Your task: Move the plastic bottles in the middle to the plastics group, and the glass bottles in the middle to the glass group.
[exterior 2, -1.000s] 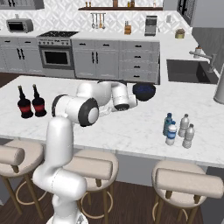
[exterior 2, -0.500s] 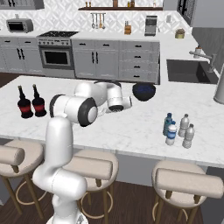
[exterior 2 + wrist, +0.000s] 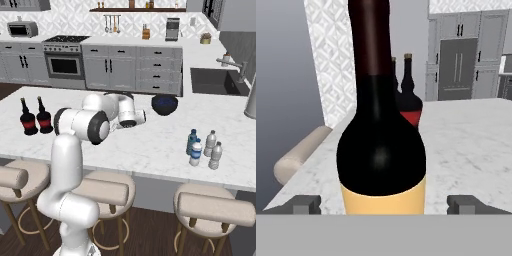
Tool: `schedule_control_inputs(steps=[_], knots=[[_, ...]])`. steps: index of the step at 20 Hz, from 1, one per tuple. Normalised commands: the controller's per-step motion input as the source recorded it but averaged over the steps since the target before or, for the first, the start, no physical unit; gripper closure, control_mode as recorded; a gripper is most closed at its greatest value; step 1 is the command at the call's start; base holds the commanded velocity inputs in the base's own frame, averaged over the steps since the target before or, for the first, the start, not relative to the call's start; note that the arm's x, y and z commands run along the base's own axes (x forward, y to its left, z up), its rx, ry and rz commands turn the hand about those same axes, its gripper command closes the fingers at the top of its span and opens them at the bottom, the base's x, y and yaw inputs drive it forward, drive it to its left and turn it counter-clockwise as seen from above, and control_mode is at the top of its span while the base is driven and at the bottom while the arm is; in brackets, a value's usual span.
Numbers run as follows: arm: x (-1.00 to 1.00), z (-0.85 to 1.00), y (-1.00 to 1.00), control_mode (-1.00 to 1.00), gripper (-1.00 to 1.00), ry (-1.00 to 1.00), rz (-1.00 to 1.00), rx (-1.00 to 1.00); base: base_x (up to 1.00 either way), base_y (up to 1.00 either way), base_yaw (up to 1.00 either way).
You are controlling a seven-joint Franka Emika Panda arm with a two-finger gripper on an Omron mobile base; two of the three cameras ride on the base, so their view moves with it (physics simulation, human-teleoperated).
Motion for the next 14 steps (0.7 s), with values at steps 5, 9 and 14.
schedule_control_inputs(steps=[5, 9, 14], knots=[[0.0, 0.0, 0.14, -1.0, -1.0, 0.0, 0.0, 0.01, 0.0, 0.0, 0.0], [0.0, 0.0, 0.19, -1.0, -1.0, 0.0, 0.0, 0.01, 0.0, 0.0, 0.0], [0.0, 0.0, 0.19, -1.0, -1.0, 0.0, 0.0, 0.0, 0.0, 0.0, 0.0]])
